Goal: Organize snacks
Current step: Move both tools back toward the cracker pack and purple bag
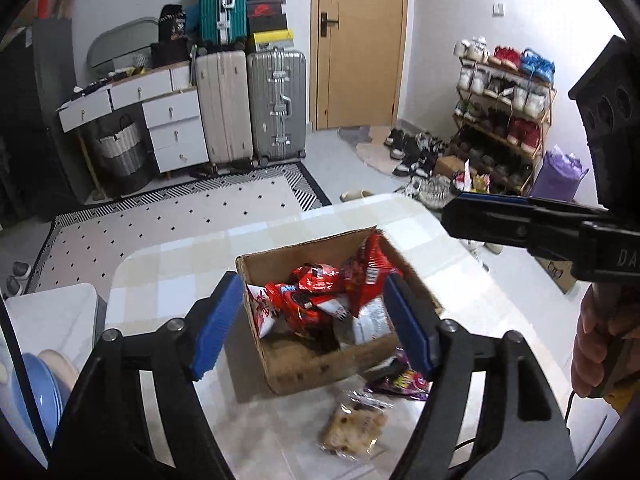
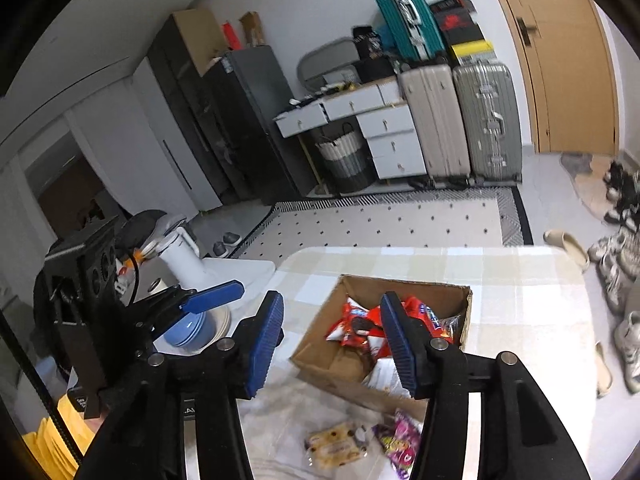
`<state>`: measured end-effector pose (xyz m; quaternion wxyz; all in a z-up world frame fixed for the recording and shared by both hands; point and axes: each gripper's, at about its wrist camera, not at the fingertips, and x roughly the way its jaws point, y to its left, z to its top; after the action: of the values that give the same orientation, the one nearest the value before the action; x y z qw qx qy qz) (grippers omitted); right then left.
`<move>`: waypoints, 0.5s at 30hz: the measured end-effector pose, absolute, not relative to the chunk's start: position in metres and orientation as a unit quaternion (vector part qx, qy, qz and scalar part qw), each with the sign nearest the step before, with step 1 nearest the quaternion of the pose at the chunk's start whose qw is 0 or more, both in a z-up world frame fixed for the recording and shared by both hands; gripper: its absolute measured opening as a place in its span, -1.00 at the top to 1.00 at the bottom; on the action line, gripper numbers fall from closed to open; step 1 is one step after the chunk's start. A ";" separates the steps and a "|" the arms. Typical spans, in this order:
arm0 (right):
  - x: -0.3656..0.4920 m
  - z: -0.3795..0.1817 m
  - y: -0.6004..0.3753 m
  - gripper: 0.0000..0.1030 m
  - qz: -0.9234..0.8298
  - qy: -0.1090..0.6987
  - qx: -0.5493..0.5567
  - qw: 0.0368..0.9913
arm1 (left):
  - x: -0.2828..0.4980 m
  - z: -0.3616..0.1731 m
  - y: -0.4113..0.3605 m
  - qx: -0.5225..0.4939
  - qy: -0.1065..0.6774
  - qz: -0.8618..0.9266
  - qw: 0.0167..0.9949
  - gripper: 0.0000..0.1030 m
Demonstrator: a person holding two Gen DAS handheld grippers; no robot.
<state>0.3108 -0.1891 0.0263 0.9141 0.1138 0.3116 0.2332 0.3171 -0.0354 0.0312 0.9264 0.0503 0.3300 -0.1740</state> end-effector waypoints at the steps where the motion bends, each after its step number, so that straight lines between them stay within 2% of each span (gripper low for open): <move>1: 0.302 0.031 -0.188 -0.26 0.235 0.307 0.109 0.916 | 0.307 0.037 -0.033 0.047 0.326 -0.176 0.928 -0.38; 2: 0.292 0.038 -0.184 -0.38 0.238 0.300 0.103 0.918 | 0.294 0.043 -0.030 0.042 0.320 -0.177 0.930 -0.39; 4: 0.266 0.052 -0.180 -0.44 0.245 0.277 0.091 0.925 | 0.270 0.053 -0.023 0.034 0.308 -0.176 0.934 -0.41; 6: 0.243 0.061 -0.178 -0.66 0.252 0.259 0.087 0.928 | 0.244 0.062 -0.016 0.025 0.295 -0.177 0.939 -0.56; 9: 0.200 0.070 -0.179 -0.85 0.249 0.221 0.088 0.939 | 0.202 0.072 -0.009 0.018 0.276 -0.178 0.944 -0.58; 13: 0.146 0.061 -0.185 -0.96 0.237 0.182 0.100 0.949 | 0.148 0.078 -0.003 0.018 0.252 -0.163 0.954 -0.70; 14: 0.135 0.056 -0.186 -0.99 0.233 0.175 0.103 0.951 | 0.134 0.077 0.000 0.013 0.246 -0.163 0.955 -0.77; 15: 0.121 0.048 -0.188 -0.99 0.225 0.164 0.105 0.955 | 0.123 0.076 0.001 0.009 0.241 -0.162 0.957 -0.93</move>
<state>0.1210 -0.1880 0.0479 0.9546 0.1052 0.1641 0.2254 0.1226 0.0009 0.0760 0.9569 0.0089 0.2410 -0.1620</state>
